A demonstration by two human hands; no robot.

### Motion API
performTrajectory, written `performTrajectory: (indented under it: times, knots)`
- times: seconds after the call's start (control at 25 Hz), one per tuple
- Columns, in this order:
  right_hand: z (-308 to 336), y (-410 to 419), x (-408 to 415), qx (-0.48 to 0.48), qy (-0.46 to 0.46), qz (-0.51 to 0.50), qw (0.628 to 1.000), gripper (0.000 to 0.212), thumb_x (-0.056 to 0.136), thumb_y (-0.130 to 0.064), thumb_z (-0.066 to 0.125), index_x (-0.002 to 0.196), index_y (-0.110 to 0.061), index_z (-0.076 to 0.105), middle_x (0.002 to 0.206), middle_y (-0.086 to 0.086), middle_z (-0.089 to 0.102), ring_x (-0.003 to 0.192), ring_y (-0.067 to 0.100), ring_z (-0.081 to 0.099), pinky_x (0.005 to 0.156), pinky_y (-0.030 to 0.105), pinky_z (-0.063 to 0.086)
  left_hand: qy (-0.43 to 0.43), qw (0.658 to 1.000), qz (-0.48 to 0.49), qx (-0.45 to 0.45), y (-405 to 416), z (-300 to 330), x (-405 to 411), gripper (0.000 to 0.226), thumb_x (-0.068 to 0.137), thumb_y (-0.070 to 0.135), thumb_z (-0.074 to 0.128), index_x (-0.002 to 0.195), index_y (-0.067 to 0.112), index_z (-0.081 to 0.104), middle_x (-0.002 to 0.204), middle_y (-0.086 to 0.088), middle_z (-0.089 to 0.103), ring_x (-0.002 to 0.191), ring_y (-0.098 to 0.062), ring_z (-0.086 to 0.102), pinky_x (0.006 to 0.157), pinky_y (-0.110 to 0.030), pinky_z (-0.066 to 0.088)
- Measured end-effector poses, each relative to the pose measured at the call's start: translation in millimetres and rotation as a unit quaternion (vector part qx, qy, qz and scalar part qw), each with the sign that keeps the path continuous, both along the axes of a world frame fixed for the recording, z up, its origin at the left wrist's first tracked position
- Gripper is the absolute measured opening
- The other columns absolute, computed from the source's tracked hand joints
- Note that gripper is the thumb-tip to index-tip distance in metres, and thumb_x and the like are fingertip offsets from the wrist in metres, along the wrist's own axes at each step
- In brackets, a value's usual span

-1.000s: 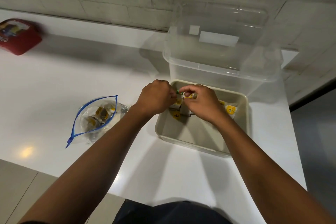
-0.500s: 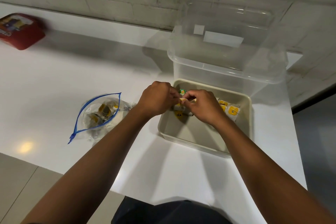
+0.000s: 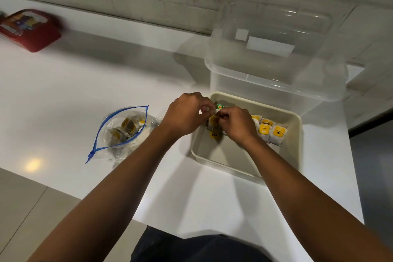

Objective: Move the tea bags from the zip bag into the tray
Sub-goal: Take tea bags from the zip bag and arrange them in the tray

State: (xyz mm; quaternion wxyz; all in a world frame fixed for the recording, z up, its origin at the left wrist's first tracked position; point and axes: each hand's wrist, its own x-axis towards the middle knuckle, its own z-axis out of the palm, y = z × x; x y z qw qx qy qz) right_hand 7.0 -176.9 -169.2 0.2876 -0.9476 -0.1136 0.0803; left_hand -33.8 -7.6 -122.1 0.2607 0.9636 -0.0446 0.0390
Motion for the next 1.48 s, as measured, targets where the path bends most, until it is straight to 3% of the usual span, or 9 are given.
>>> performTrajectory:
  times: [0.28, 0.48, 0.72, 0.92, 1.04, 1.16, 1.36, 1.48]
  knots:
    - [0, 8, -4, 0.005, 0.016, -0.071, 0.997, 0.024, 0.077, -0.019, 0.06, 0.087, -0.028, 0.079, 0.088, 0.005, 0.074, 0.087, 0.032, 0.065, 0.071, 0.032, 0.055, -0.01, 1.0, 0.003, -0.006, 2, -5, 0, 0.013, 0.086, 0.031, 0.066, 0.094, 0.037, 0.073, 0.086, 0.012, 0.065, 0.069, -0.005, 0.049, 0.071, -0.031, 0.051]
    - [4, 6, 3, 0.017, 0.048, -0.047, 0.998, 0.012, 0.08, -0.024, 0.065, 0.077, -0.024, 0.077, 0.078, 0.003, 0.072, 0.079, 0.027, 0.065, 0.07, 0.033, 0.055, -0.006, 1.0, 0.005, -0.017, 3, -6, -2, 0.013, 0.086, 0.031, 0.067, 0.096, 0.037, 0.073, 0.087, 0.013, 0.066, 0.075, -0.005, 0.052, 0.072, -0.03, 0.051]
    - [11, 11, 1, -0.045, -0.008, -0.009, 0.999, 0.021, 0.083, -0.024, 0.06, 0.096, -0.027, 0.077, 0.097, 0.006, 0.073, 0.092, 0.033, 0.065, 0.074, 0.036, 0.055, -0.007, 1.0, 0.003, -0.013, 4, -3, -3, 0.013, 0.085, 0.032, 0.068, 0.095, 0.038, 0.073, 0.085, 0.012, 0.065, 0.079, -0.009, 0.058, 0.071, -0.031, 0.051]
    - [17, 4, -9, -0.076, -0.07, -0.041, 0.994, 0.012, 0.088, -0.027, 0.059, 0.093, -0.026, 0.07, 0.09, 0.004, 0.072, 0.088, 0.033, 0.065, 0.068, 0.033, 0.052, -0.014, 1.0, 0.002, 0.005, 1, 0, -6, 0.012, 0.085, 0.031, 0.068, 0.094, 0.038, 0.073, 0.087, 0.011, 0.065, 0.083, -0.01, 0.06, 0.07, -0.03, 0.051]
    - [17, 3, -16, -0.066, -0.068, 0.001, 0.995, 0.018, 0.087, -0.025, 0.056, 0.094, -0.029, 0.072, 0.09, 0.005, 0.071, 0.088, 0.033, 0.064, 0.064, 0.031, 0.047, -0.015, 1.0, 0.008, 0.001, 1, 1, -7, 0.013, 0.085, 0.031, 0.066, 0.094, 0.038, 0.073, 0.088, 0.011, 0.065, 0.083, -0.012, 0.061, 0.07, -0.03, 0.051]
    - [10, 5, -19, -0.13, -0.04, 0.05, 0.989, 0.025, 0.088, -0.025, 0.055, 0.102, -0.032, 0.073, 0.098, 0.009, 0.069, 0.095, 0.035, 0.063, 0.066, 0.031, 0.042, -0.019, 1.0, 0.011, 0.005, 0, 2, -10, 0.013, 0.086, 0.031, 0.066, 0.096, 0.037, 0.073, 0.089, 0.011, 0.065, 0.084, -0.011, 0.061, 0.07, -0.029, 0.05]
    - [1, 7, -19, -0.146, -0.024, 0.036, 0.988, 0.03, 0.086, -0.024, 0.053, 0.106, -0.034, 0.073, 0.102, 0.008, 0.07, 0.094, 0.035, 0.064, 0.071, 0.032, 0.048, -0.018, 0.999, 0.023, 0.015, 3, 0, -13, 0.012, 0.088, 0.034, 0.066, 0.097, 0.037, 0.073, 0.09, 0.013, 0.064, 0.085, -0.01, 0.06, 0.067, -0.024, 0.043]
    - [1, 8, -19, -0.141, -0.021, 0.033, 0.989, 0.032, 0.087, -0.025, 0.053, 0.108, -0.037, 0.073, 0.104, 0.008, 0.07, 0.094, 0.035, 0.064, 0.068, 0.03, 0.043, -0.022, 0.999, 0.023, 0.021, 3, 0, -15, 0.011, 0.088, 0.035, 0.065, 0.096, 0.036, 0.073, 0.089, 0.012, 0.065, 0.084, -0.011, 0.06, 0.066, -0.024, 0.041]
